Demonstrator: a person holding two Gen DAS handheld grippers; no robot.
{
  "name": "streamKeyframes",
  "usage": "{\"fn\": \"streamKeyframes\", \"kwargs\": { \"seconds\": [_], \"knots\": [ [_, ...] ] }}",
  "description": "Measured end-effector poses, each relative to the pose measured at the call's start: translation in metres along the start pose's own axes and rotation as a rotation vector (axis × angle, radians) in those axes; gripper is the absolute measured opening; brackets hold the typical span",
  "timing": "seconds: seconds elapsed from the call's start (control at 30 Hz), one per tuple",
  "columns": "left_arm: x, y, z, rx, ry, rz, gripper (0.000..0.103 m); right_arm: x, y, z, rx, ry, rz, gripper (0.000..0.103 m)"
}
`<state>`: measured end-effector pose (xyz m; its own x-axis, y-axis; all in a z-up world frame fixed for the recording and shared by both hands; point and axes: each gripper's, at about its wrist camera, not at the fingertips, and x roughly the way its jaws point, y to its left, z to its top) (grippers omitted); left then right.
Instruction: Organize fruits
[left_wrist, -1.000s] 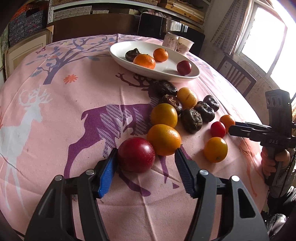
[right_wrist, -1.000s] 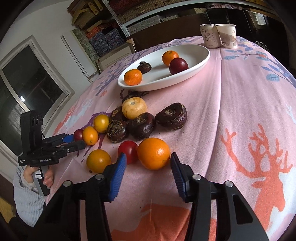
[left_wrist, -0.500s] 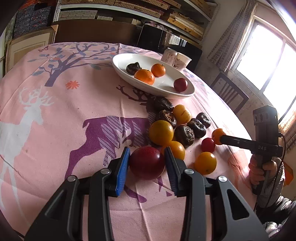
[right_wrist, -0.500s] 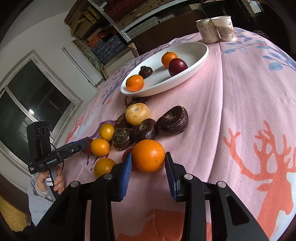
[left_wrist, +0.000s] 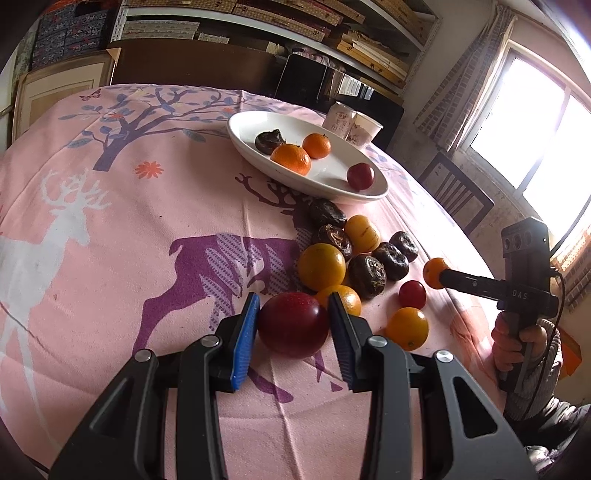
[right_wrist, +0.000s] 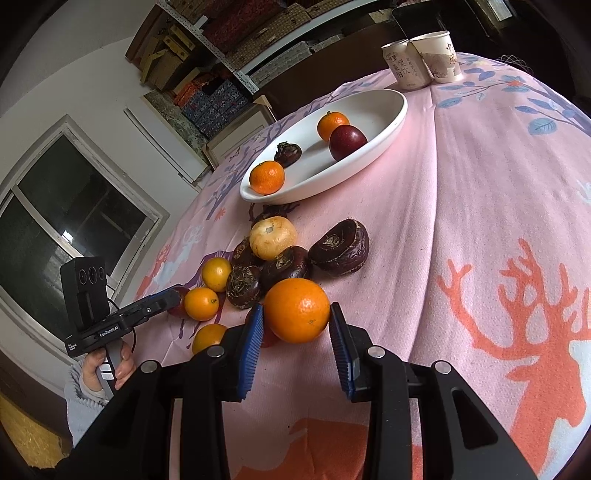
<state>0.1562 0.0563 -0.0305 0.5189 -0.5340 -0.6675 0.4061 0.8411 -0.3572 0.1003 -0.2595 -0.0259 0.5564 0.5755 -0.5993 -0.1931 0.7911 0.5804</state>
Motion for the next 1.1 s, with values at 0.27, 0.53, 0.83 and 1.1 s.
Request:
{"fn": "streamKeyframes", "kwargs": {
  "seconds": [0.27,0.53,0.83,1.1],
  "knots": [
    [-0.004,-0.004,0.043,-0.012,-0.058,0.0,0.037,-0.012,0.004,0.03,0.009,-0.044,0.018,0.036],
    [0.046,-0.031,0.127,0.011,-0.102,-0.023,0.037,0.007,0.02,0.111,-0.034,-0.116,-0.034,0.036],
    [0.098,-0.013,0.146,-0.034,-0.092,0.057,0.055,0.07,0.013,0.132,-0.053,-0.056,-0.061,0.051],
    [0.082,-0.008,0.132,-0.05,-0.12,0.068,0.081,0.051,0.001,0.122,-0.02,-0.106,-0.061,0.06]
  ]
}}
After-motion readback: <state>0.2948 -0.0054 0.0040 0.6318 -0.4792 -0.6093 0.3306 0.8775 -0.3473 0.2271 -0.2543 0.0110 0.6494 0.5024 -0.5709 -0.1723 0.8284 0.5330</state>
